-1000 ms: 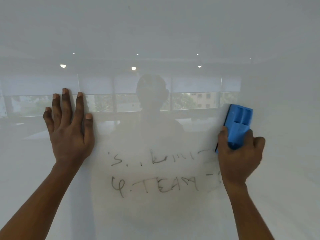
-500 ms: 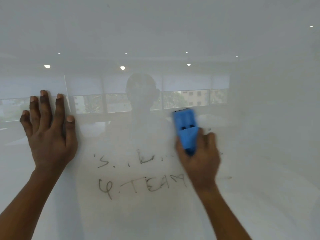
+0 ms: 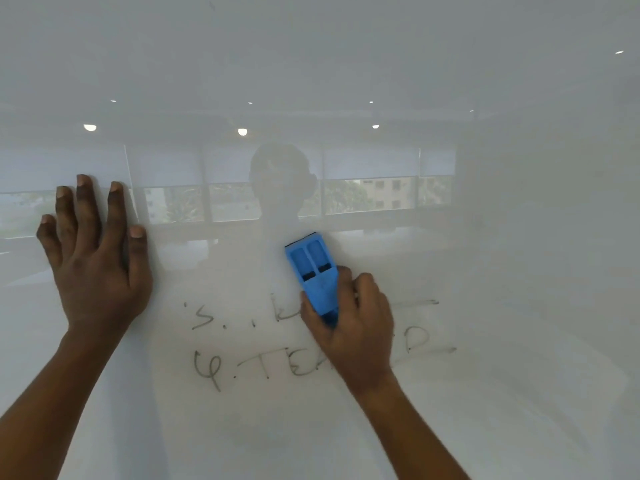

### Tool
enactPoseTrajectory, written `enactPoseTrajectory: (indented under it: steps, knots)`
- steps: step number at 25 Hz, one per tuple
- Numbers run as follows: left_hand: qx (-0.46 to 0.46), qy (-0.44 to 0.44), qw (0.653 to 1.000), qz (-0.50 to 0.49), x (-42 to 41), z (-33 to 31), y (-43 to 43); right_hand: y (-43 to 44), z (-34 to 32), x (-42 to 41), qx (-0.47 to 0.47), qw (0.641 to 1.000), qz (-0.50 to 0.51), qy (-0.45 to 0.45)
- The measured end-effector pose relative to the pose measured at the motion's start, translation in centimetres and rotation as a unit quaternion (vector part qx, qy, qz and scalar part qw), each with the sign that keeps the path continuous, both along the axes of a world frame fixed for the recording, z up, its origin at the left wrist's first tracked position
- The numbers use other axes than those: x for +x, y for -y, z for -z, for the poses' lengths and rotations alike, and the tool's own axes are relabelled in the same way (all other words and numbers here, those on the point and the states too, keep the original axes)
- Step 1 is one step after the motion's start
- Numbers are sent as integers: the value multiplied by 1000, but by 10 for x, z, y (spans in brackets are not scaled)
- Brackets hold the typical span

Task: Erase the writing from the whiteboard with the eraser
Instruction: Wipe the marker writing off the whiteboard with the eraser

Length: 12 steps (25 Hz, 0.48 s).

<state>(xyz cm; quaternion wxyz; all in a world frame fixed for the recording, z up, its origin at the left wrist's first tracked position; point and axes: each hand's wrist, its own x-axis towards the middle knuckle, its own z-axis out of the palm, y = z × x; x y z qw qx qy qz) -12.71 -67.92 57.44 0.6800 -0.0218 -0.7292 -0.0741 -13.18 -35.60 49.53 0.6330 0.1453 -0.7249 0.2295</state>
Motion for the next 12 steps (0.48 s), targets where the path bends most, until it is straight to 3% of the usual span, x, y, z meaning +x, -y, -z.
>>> enactPoseTrajectory:
  steps: [5,12]
  knots:
    - [11,1,1000,-21,5,0,-6,-70,-10,-14,-211,976,45,7]
    - [23,34,999,-24,13,1,-10,-71,-8,-15,-218,975,39,27]
